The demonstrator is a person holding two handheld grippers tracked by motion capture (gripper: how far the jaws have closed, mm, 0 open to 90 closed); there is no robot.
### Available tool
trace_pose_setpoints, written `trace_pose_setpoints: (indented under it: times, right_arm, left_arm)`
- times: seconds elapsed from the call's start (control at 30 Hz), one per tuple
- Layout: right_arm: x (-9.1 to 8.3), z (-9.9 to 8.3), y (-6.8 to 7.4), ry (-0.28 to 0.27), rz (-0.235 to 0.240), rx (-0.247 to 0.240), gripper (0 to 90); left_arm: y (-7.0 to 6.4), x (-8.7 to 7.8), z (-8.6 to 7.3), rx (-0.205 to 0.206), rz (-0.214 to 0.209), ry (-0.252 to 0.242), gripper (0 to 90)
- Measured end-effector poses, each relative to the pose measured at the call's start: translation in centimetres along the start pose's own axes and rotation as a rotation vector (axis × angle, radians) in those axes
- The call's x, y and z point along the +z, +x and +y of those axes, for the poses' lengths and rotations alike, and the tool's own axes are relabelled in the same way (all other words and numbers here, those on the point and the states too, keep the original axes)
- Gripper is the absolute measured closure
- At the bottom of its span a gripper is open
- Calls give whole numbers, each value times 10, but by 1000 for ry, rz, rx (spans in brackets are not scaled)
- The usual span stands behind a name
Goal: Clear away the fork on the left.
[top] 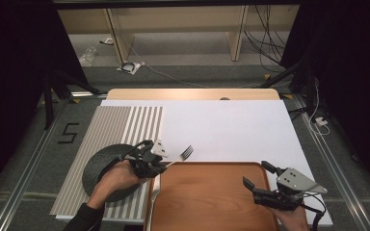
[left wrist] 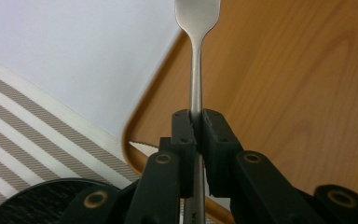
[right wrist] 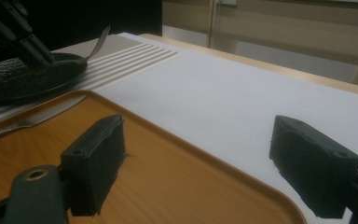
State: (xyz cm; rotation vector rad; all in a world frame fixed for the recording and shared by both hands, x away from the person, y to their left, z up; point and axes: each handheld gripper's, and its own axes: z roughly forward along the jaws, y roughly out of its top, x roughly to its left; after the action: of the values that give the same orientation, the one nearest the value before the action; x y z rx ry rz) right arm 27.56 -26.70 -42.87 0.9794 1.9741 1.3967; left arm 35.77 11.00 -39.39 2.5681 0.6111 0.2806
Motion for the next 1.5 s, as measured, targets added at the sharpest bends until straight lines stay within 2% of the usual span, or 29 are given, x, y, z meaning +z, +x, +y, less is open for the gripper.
trace_pose_setpoints:
  times: [0.13,0.3,0.33,0.37,0.53,0.73,0.87,1.0,1.07,1.5]
  right_arm:
    - [0,0,1,4,-1,-4,192]
    - [0,0,1,4,-1,-1,192]
    - [0,0,1,3,-1,-1,192]
    - [-1,0,1,3,-1,-3,193]
    - [-1,0,1,-1,-2,-6,193]
    - [-1,0,0,0,-4,-4,193]
    - [-1,0,1,1,-2,-5,193]
    - [-2,0,1,12,-5,-11,193]
    - [-1,0,1,-1,-3,-7,193]
    - [-1,0,1,0,-5,-5,193]
  left_arm:
    - [-6,0,0,3,-9,-1,835]
    - [-27,1,3,10,-57,15,835]
    - [-27,1,3,10,-57,15,835]
    - [-36,3,4,16,-83,16,835]
    - [-55,10,6,30,-113,24,835]
    - [-64,17,4,22,-143,29,835]
    - [-69,24,3,36,-162,50,835]
    - [-72,30,2,35,-181,65,835]
    - [-75,32,1,33,-200,68,835]
    - [-85,39,-6,13,-236,96,835]
